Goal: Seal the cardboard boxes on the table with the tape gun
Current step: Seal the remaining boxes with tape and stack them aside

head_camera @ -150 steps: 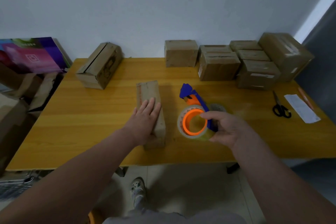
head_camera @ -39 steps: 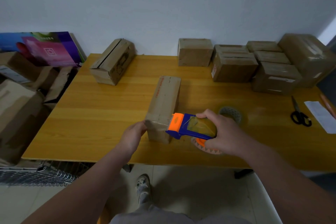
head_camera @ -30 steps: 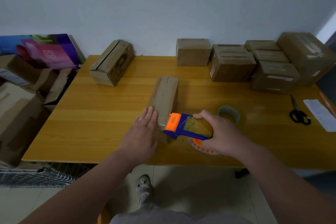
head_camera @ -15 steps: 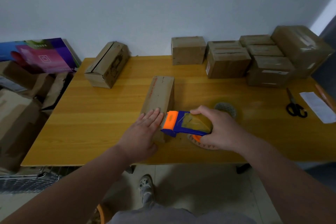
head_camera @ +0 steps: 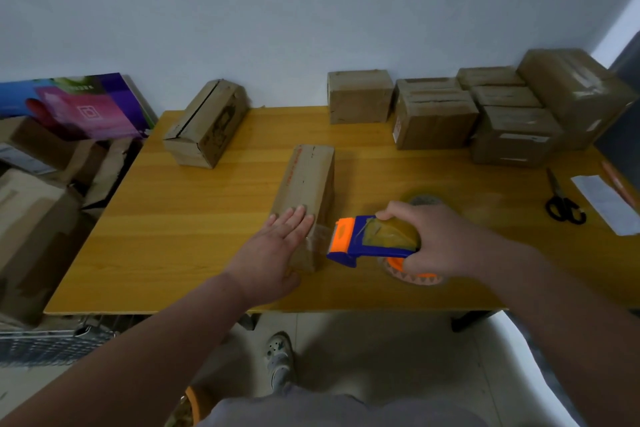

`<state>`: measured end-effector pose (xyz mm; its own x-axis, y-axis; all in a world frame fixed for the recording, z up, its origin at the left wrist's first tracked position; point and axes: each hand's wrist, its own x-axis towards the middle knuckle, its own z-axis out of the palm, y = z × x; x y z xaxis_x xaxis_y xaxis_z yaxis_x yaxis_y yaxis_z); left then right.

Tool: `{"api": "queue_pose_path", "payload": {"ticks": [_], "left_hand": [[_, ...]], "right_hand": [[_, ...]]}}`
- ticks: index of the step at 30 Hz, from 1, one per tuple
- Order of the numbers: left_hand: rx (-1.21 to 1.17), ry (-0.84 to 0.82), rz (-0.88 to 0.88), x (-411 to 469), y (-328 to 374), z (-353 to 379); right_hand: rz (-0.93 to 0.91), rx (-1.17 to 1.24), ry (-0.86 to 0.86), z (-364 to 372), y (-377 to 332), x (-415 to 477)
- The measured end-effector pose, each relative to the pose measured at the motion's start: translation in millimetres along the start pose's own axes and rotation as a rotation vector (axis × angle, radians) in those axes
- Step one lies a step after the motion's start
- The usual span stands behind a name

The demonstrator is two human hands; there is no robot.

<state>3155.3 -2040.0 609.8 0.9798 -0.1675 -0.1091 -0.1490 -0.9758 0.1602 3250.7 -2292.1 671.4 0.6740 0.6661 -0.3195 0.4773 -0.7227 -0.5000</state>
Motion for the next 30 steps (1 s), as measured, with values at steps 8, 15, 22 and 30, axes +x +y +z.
{"api": "queue_pose_path", "payload": {"ticks": [8, 15, 22, 30], "left_hand": [[-0.028, -0.007, -0.013, 2.3, 0.2, 0.2], [-0.024, -0.001, -0.032, 2.4, 1.4, 0.4], [-0.014, 0.023, -0.031, 2.4, 1.0, 1.7], [0.008, 0.071, -0.058, 3.1, 1.8, 5.8]], "right_hand": [[0.085, -0.065, -0.122, 8.2, -19.3, 39.0], [0.186, 0.109, -0.231, -1.6, -15.3, 55.9], [0.254, 0.079, -0.306, 4.8, -8.7, 53.1], [0.247, 0.099, -0.030, 26.8, 24.0, 39.4]]}}
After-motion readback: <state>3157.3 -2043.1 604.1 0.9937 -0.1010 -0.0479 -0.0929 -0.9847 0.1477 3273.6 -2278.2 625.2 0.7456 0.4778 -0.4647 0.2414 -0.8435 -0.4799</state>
